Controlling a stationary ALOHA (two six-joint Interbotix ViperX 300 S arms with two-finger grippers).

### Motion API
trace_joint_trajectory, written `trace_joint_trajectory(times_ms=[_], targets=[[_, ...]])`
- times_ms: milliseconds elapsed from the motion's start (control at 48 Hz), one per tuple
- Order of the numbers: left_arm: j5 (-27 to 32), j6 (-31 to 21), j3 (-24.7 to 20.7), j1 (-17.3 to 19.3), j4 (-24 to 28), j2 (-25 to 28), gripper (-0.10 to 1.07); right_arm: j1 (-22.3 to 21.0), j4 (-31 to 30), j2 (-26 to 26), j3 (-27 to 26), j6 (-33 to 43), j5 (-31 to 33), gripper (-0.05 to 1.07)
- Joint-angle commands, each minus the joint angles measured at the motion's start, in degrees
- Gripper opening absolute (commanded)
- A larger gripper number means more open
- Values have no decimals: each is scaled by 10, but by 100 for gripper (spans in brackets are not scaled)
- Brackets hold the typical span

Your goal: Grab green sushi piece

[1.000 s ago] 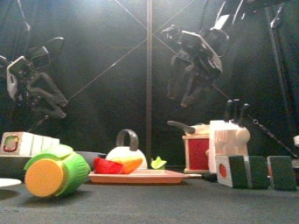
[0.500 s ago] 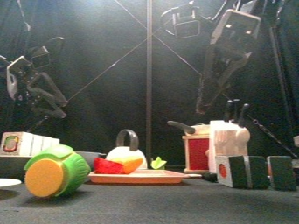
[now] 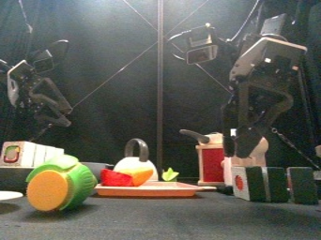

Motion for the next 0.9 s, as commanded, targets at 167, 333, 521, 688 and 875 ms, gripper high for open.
trace_joint_trajectory(times_ms=[167,333,521,688,875], targets=[[-5,0,-7,2,-2,1,96,-2,16,6,-7,-2,3,97],[-5,0,-7,2,-2,1,96,-3,15,21,-7,-2,3,96],[-5,0,-7,2,-2,1,96,-3,15,27,-6,-2,3,94],[-5,0,-7,2,-2,1,96,-4,13,27,-8,-3,3,85],[-5,0,-7,2,-2,1,96,-4,12,26,-12,-4,3,72]])
